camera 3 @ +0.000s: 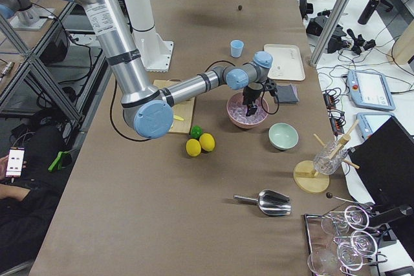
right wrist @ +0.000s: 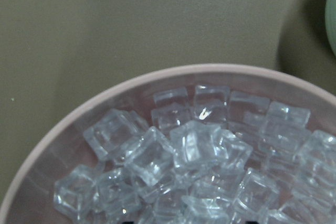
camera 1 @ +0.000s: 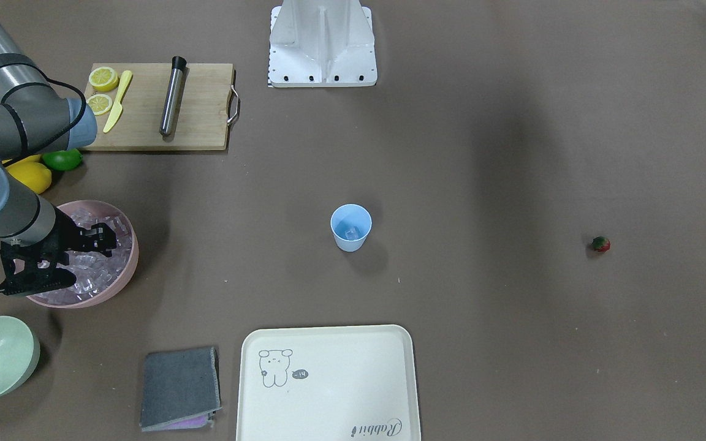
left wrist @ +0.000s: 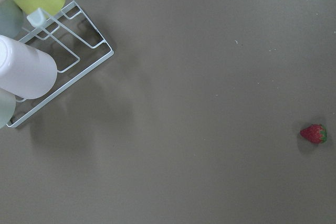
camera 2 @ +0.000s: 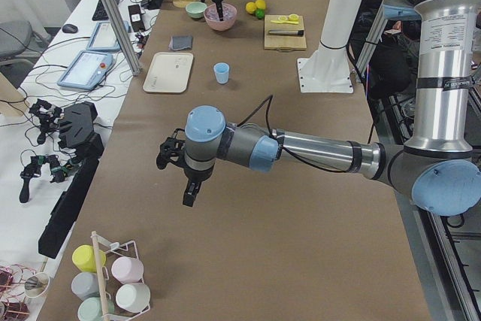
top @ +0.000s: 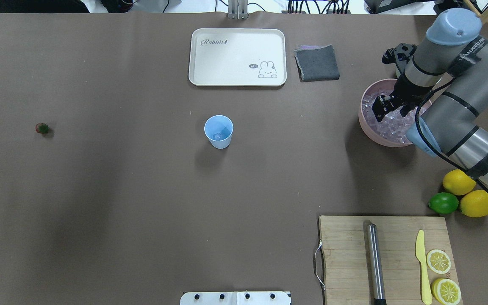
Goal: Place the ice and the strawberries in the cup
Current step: 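Lower the right gripper into the pink bowl and grasp another ice cube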
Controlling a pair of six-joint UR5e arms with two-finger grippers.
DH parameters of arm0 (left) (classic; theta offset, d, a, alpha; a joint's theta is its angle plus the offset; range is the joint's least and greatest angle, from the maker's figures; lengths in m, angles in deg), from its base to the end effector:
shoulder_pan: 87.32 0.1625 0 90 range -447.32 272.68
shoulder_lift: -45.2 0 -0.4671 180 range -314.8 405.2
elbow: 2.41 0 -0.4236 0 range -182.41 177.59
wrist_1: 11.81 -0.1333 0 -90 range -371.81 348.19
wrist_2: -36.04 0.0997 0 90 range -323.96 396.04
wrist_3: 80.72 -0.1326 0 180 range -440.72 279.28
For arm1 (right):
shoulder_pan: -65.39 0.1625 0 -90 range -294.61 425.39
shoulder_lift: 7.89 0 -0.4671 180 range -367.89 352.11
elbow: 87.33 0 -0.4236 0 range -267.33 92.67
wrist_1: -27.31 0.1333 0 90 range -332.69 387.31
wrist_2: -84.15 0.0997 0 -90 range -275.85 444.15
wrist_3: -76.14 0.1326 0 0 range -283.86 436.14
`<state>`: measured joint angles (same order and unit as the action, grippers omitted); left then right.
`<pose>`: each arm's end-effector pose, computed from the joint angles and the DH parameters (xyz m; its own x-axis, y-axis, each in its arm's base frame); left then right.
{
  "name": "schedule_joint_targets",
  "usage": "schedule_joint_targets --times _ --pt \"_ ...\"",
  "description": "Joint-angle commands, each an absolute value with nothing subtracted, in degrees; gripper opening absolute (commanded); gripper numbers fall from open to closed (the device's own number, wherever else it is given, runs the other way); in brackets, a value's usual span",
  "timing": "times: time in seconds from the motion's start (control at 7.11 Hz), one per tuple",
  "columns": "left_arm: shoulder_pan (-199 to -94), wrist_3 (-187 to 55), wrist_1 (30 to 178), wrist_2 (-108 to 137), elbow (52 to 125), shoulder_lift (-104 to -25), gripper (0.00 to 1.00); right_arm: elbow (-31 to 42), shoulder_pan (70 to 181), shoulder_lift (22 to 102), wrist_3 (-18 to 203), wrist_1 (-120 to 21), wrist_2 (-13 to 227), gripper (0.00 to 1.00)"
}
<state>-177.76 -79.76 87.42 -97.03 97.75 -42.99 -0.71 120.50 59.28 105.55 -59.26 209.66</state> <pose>-0.0468 -0.5283 0.6301 0.7319 0.1846 -0.6560 0.0196 0.9565 0.2911 -0.3625 -0.6182 0.5126 0.7279 -0.1959 0.6571 0.1946 0.9779 0.0759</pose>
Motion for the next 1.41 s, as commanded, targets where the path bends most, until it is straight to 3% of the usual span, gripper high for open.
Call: schedule_joint_targets --times 0.0,0.14,0.28,0.84,1.27 --pt "-177.76 -79.76 87.42 -97.03 97.79 -43.05 0.98 -0.67 120.50 59.17 105.41 -59.26 209.66 0.61" --pt "-177.76 -79.76 87.42 -97.03 97.70 -43.05 0.98 -0.67 120.50 59.00 105.23 -59.26 209.66 0.37" --pt "-177.76 -79.76 87.42 -97.03 97.70 -43.05 0.98 -0.67 120.50 58.91 105.23 -59.26 209.66 0.00" --pt "-177.76 -79.84 87.42 -96.94 97.52 -43.13 0.98 1.69 122.60 57.77 104.97 -59.87 211.23 0.00" --pt "-177.76 -79.84 87.60 -97.03 97.26 -42.87 0.98 10.55 123.40 53.22 107.93 -69.59 214.65 0.00"
